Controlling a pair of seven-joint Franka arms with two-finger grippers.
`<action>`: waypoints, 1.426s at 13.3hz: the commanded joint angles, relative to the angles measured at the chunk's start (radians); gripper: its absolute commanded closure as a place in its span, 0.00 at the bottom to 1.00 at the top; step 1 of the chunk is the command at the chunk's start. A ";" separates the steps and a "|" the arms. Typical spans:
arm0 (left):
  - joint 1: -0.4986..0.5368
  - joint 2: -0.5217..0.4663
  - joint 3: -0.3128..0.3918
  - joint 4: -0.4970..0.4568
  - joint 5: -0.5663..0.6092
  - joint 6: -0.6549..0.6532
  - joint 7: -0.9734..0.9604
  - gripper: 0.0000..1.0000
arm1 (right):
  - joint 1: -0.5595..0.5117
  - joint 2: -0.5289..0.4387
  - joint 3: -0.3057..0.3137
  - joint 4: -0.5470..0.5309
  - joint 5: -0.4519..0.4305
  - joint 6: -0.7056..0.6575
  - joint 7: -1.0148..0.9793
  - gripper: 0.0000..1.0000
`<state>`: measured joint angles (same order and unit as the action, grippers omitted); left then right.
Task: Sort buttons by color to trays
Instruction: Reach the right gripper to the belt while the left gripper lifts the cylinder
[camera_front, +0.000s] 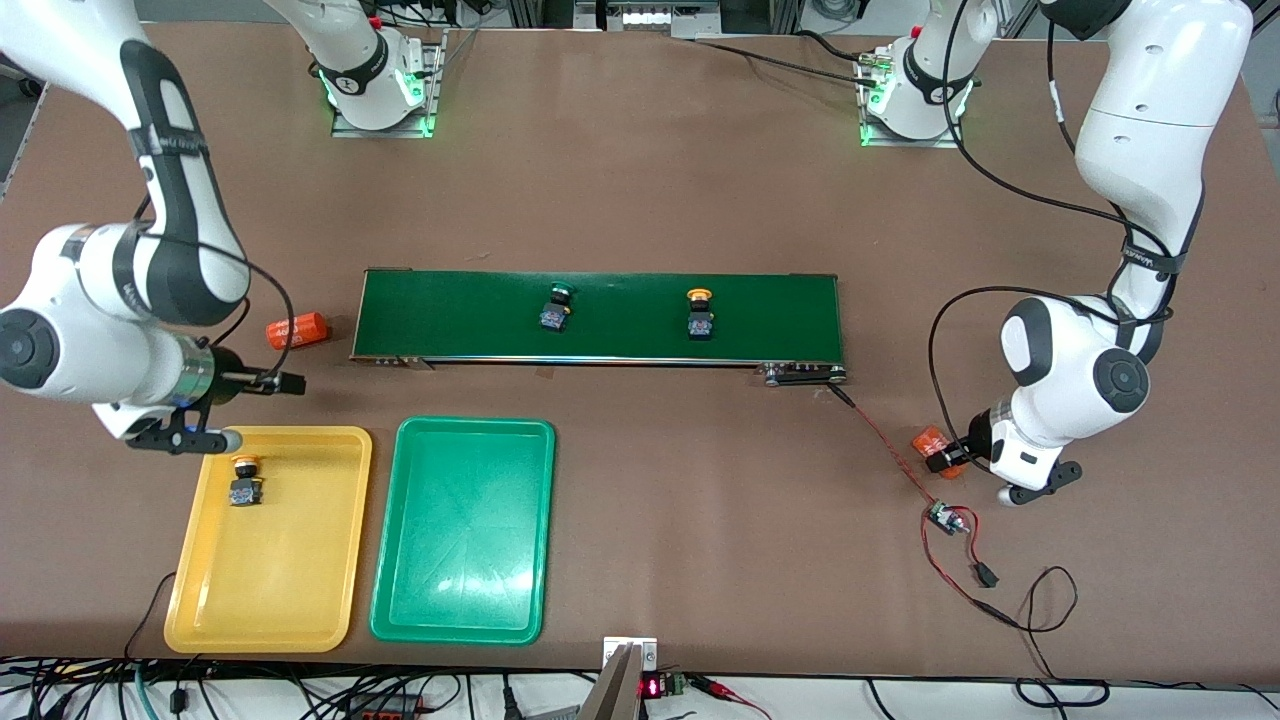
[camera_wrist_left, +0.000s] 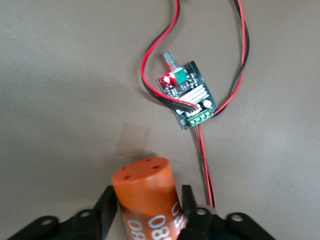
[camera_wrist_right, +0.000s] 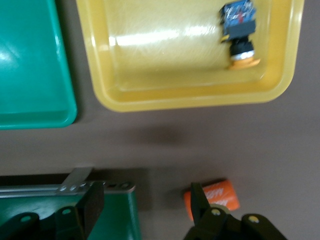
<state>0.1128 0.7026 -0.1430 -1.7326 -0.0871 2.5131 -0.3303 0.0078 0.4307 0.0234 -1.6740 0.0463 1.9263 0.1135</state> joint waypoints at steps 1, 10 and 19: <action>-0.019 0.002 0.008 0.011 0.061 0.000 -0.018 1.00 | 0.006 -0.098 0.061 -0.124 0.015 0.023 0.127 0.20; -0.125 -0.277 -0.042 -0.076 0.099 -0.437 -0.056 1.00 | -0.002 -0.251 0.285 -0.523 0.009 0.422 0.375 0.00; -0.140 -0.336 -0.291 -0.104 0.099 -0.544 0.075 1.00 | 0.006 -0.294 0.412 -0.546 -0.088 0.505 0.579 0.00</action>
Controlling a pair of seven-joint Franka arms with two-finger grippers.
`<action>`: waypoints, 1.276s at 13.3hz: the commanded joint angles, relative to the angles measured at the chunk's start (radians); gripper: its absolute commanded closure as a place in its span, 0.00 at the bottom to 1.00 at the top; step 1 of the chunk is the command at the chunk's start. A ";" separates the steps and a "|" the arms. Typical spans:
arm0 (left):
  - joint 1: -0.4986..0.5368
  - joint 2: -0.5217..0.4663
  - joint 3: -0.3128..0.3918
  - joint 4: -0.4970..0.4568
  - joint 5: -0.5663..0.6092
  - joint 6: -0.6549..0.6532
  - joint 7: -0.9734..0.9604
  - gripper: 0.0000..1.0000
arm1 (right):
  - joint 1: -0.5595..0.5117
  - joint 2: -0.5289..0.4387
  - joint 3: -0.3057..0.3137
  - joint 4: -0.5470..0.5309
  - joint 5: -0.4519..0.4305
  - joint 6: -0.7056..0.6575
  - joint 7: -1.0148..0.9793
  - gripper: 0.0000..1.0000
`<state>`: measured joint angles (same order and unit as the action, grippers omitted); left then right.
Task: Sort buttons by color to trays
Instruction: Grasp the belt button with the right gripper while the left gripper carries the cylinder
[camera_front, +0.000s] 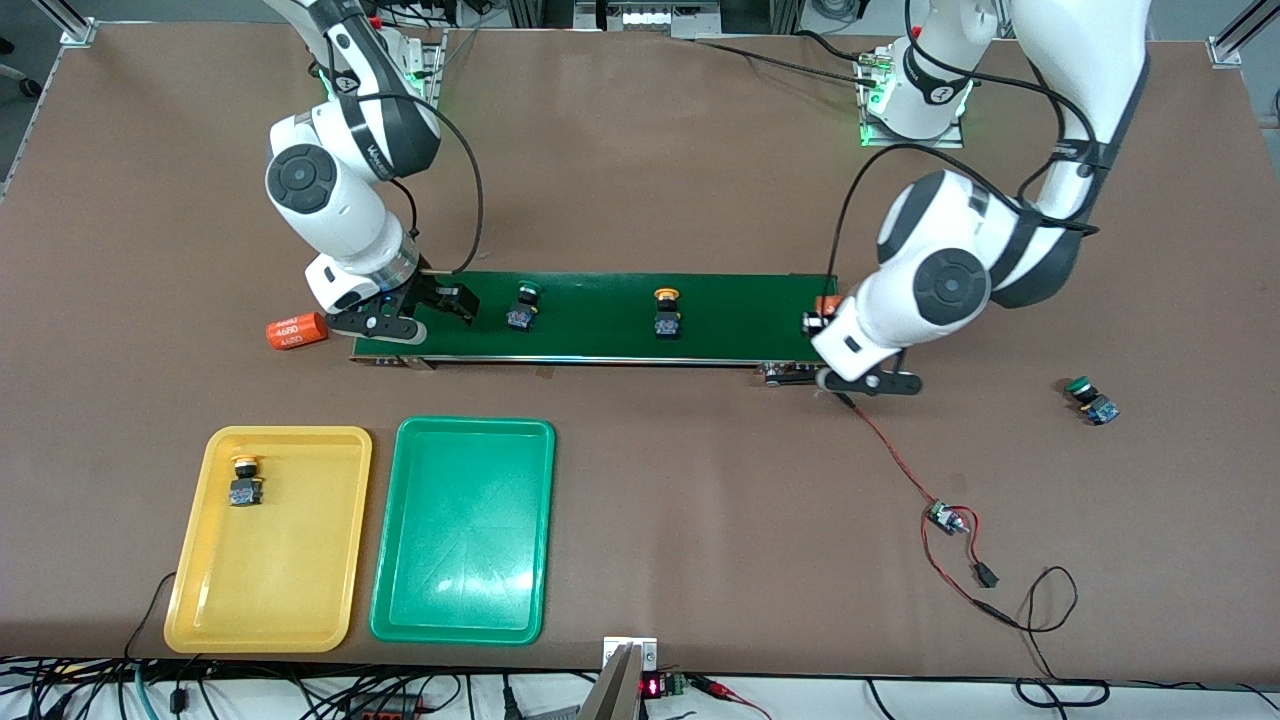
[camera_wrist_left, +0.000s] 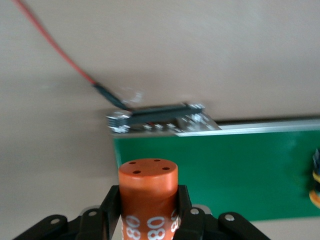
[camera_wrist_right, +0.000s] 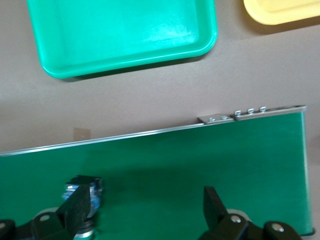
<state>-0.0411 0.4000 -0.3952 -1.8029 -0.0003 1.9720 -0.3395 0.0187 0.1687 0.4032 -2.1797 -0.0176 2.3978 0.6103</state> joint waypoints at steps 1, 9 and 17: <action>0.014 -0.033 -0.042 -0.033 0.010 -0.002 0.115 1.00 | -0.005 -0.031 0.040 -0.043 -0.053 0.037 0.101 0.00; 0.014 -0.020 -0.051 -0.064 0.008 0.048 0.813 1.00 | -0.003 0.018 0.065 -0.074 -0.074 0.099 0.252 0.00; 0.017 -0.018 -0.122 -0.199 0.005 0.271 1.326 1.00 | 0.003 0.055 0.066 -0.074 -0.143 0.118 0.252 0.00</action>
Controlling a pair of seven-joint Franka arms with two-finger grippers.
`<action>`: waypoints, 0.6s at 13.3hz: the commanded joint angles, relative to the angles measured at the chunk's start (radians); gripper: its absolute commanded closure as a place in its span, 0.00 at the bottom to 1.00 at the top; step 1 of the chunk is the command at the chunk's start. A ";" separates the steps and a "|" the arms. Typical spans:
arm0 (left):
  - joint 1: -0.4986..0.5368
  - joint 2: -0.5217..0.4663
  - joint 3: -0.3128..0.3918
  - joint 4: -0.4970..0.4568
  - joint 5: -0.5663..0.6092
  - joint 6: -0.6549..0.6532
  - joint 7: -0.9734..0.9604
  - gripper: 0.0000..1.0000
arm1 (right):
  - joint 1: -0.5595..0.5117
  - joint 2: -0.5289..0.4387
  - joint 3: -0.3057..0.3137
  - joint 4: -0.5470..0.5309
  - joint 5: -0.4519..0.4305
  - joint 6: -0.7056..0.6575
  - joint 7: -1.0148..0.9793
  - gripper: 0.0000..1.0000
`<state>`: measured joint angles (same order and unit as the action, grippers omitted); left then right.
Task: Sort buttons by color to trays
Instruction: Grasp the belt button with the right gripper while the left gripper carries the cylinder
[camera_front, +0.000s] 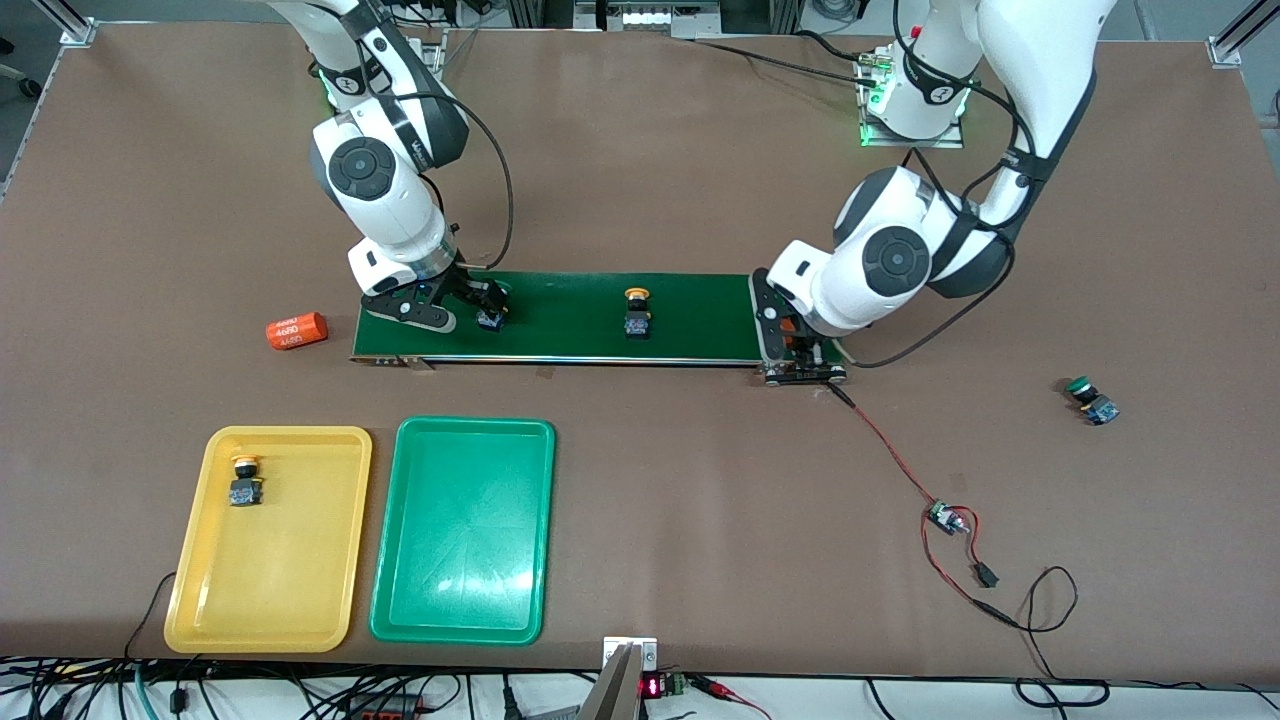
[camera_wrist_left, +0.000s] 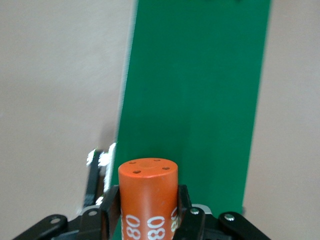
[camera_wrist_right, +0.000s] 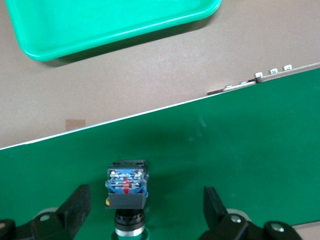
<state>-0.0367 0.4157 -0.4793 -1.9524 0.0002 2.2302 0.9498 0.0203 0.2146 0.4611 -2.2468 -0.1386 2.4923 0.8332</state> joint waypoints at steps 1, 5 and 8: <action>0.012 -0.040 -0.050 -0.068 0.004 0.012 0.037 1.00 | 0.000 0.018 0.008 -0.007 -0.024 0.031 0.029 0.00; 0.021 -0.041 -0.062 -0.085 0.004 0.019 0.035 1.00 | -0.002 0.057 0.007 -0.005 -0.030 0.057 0.026 0.10; 0.023 -0.029 -0.062 -0.100 0.003 0.037 0.003 0.17 | -0.011 0.080 0.005 -0.005 -0.081 0.057 0.021 0.35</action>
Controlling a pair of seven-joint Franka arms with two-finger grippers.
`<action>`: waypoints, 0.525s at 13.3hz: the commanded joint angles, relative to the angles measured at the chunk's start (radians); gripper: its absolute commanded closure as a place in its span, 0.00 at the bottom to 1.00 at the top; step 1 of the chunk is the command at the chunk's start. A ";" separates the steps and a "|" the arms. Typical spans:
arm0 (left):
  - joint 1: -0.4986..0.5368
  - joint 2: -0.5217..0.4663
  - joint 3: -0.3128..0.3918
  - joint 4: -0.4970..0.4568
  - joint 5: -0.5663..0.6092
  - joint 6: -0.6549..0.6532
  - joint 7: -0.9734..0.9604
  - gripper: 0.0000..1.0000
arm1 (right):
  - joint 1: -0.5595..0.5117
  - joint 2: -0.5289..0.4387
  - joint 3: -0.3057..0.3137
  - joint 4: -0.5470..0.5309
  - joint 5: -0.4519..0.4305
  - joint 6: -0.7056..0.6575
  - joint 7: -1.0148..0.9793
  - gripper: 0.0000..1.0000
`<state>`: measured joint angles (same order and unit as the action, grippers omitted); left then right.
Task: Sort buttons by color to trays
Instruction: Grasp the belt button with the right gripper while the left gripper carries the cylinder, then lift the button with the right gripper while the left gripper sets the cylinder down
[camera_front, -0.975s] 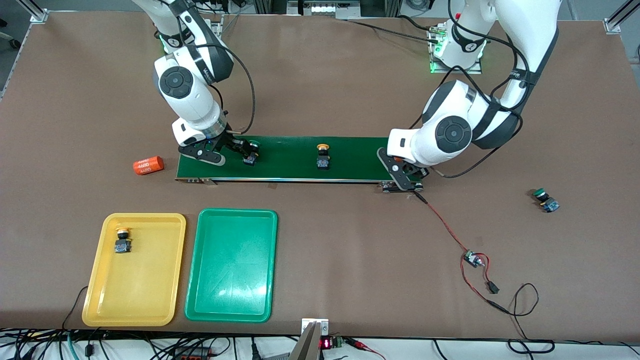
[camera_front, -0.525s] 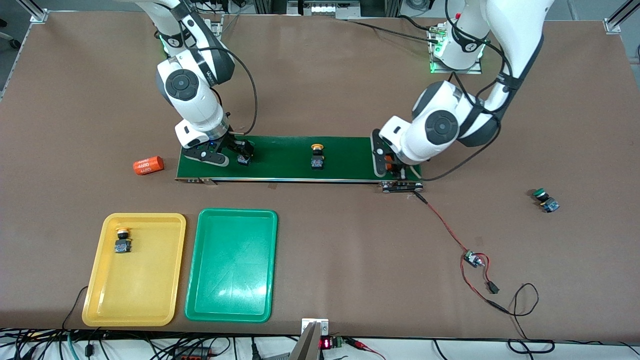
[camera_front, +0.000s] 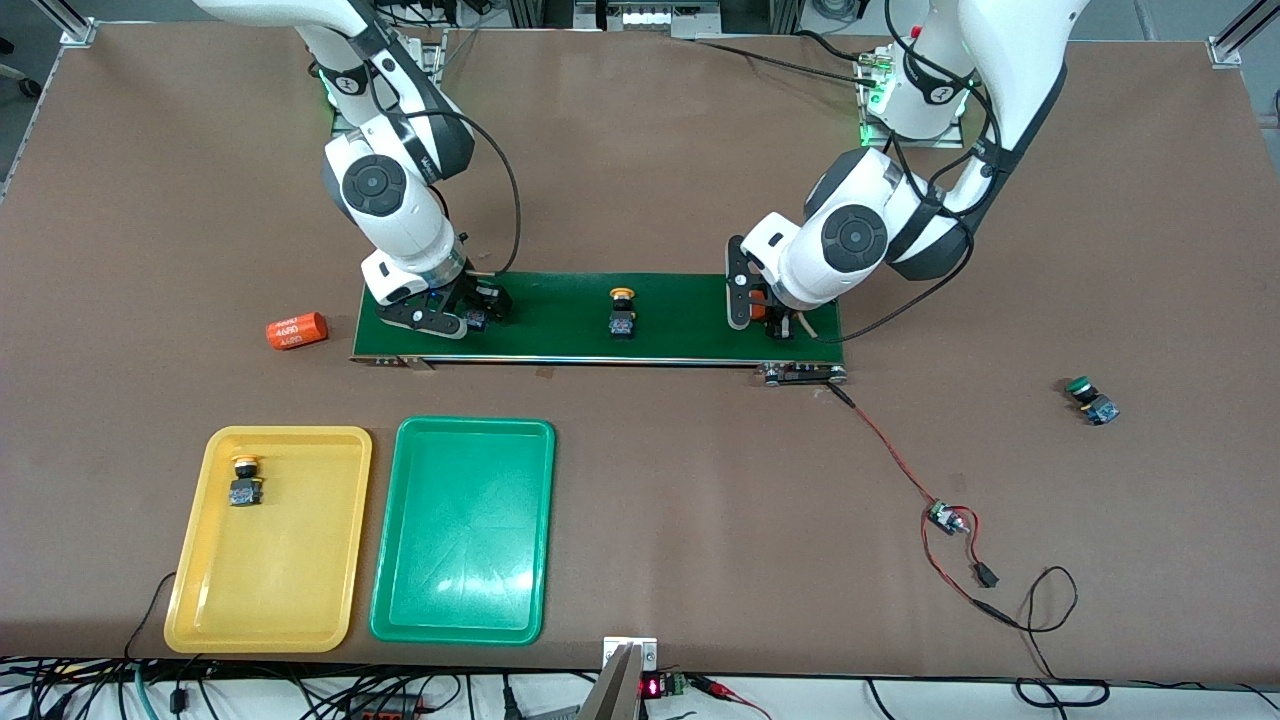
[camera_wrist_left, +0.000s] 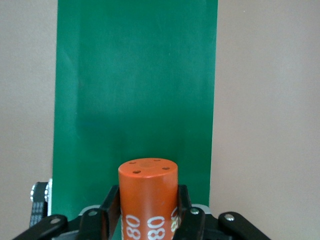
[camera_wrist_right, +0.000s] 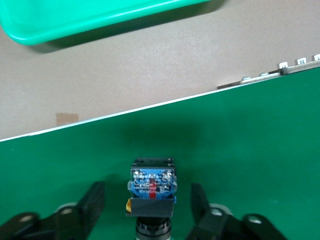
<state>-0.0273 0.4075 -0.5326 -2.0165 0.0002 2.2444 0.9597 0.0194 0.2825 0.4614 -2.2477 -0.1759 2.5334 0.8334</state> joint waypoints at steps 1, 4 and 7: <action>0.014 -0.021 -0.009 -0.038 0.003 0.032 -0.019 0.00 | -0.013 0.014 0.003 -0.003 -0.045 0.016 0.019 0.48; 0.018 -0.030 -0.009 -0.038 0.003 0.029 -0.021 0.00 | -0.024 0.018 -0.003 0.002 -0.045 0.015 0.015 0.82; 0.065 -0.042 -0.007 -0.028 0.004 0.020 -0.004 0.00 | -0.033 0.009 -0.026 0.034 -0.045 0.001 -0.005 0.98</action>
<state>-0.0103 0.3995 -0.5323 -2.0324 0.0002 2.2676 0.9480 -0.0003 0.2970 0.4478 -2.2428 -0.1996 2.5359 0.8334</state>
